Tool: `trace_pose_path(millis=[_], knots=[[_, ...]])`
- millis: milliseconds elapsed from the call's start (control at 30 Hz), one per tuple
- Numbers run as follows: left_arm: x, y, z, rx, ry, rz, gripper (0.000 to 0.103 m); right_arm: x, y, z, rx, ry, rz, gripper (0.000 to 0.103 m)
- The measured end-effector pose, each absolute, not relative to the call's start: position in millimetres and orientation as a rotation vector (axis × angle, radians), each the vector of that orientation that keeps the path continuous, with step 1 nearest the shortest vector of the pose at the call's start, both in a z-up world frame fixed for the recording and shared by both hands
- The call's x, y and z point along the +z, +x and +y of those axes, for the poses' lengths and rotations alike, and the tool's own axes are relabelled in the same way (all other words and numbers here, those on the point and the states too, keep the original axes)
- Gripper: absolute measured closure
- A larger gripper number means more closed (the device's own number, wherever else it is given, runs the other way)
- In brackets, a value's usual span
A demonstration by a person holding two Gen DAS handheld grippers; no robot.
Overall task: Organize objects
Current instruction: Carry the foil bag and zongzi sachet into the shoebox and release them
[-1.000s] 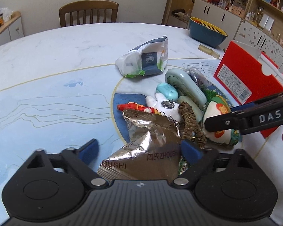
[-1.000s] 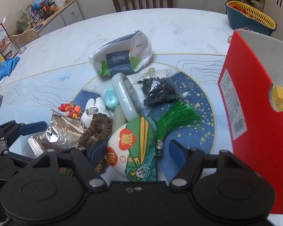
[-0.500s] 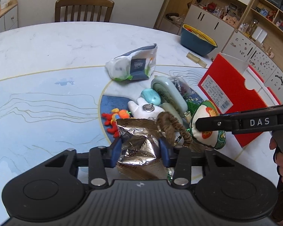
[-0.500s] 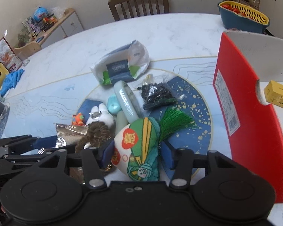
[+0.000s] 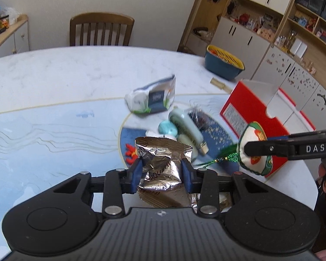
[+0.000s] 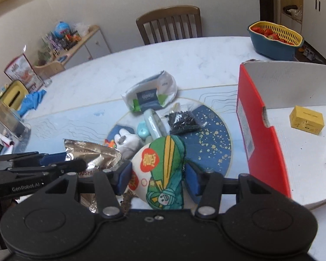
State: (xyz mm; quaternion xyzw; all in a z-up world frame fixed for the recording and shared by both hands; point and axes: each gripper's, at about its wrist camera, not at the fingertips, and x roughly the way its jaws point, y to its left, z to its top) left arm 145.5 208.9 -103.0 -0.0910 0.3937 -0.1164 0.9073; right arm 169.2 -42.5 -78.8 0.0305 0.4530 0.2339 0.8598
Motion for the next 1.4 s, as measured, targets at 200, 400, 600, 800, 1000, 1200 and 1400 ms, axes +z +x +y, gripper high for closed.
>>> trace_pose_path(millis=[200,400,600,800,1000,1200,1400], knots=[[-84.5,138.5,206.8,-0.234,-0.21,0.79,0.066,-61.4,161.7,-60.7,0.513,0.086,0.936,0.051],[-63.8,142.5,192.0,-0.254,-0.225,0.806,0.066,-30.1,160.7,-83.4,0.519,0.06,0.916,0.051],[-39.8,149.3,156.4,-0.301,-0.157,0.775,0.066,-0.4,168.7,-117.1,0.499,0.051,0.865,0.051],[-25.6,164.7,111.8,-0.347,-0.108,0.767,0.066,18.7,186.1,-157.4,0.466,0.06,0.823,0.051],[-18.4,183.5,65.7,-0.382,-0.079,0.77,0.066,21.8,200.5,-193.6,0.428,0.036,0.808,0.051],[-17.3,204.9,20.1,-0.406,-0.067,0.784,0.066,19.4,215.5,-229.5,0.404,0.033,0.811,0.051],[-19.7,224.6,-31.3,-0.44,-0.025,0.797,0.066,14.3,232.4,-261.8,0.385,0.025,0.811,0.051]])
